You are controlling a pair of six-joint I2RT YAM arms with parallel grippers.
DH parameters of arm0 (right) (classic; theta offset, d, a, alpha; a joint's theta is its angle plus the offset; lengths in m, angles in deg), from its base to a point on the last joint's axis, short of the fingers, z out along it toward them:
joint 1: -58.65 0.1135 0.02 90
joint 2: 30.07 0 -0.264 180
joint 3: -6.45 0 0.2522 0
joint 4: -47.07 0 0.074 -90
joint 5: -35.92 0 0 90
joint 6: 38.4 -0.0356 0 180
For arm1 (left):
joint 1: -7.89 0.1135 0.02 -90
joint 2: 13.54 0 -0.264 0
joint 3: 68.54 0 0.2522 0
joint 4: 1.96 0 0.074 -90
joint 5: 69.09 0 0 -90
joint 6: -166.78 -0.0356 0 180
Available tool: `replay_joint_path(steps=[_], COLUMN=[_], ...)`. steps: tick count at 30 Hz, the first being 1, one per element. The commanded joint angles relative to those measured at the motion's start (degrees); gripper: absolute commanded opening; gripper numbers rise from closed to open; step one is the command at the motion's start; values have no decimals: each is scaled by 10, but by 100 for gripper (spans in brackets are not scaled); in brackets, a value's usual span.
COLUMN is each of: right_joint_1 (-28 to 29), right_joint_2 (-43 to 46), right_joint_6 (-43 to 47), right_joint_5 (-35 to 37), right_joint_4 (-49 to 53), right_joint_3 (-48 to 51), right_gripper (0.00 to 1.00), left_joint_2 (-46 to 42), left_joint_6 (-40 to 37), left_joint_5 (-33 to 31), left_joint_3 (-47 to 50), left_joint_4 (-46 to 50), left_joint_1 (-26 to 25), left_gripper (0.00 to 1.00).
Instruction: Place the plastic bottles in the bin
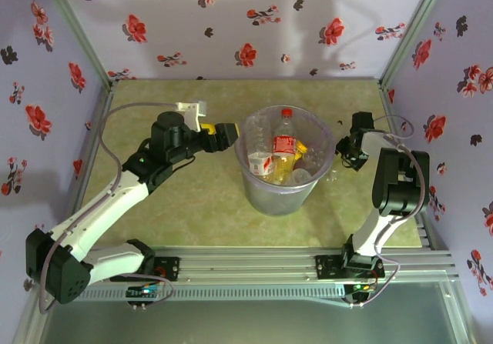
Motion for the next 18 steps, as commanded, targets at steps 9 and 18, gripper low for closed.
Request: replay_joint_path(steps=[9, 18], right_joint_1=[-3, -3], right_joint_2=[57, 137], right_joint_6=[53, 90], right_joint_5=[-8, -42], right_joint_4=[31, 82], right_joint_3=[-22, -57], right_gripper=[56, 49], left_joint_2=[37, 63], left_joint_6=[-13, -15], left_joint_5=[-2, -11], left_joint_3=[-27, -44], left_joint_4=[21, 33], left_joint_1=[-21, -33], left_gripper=[88, 80])
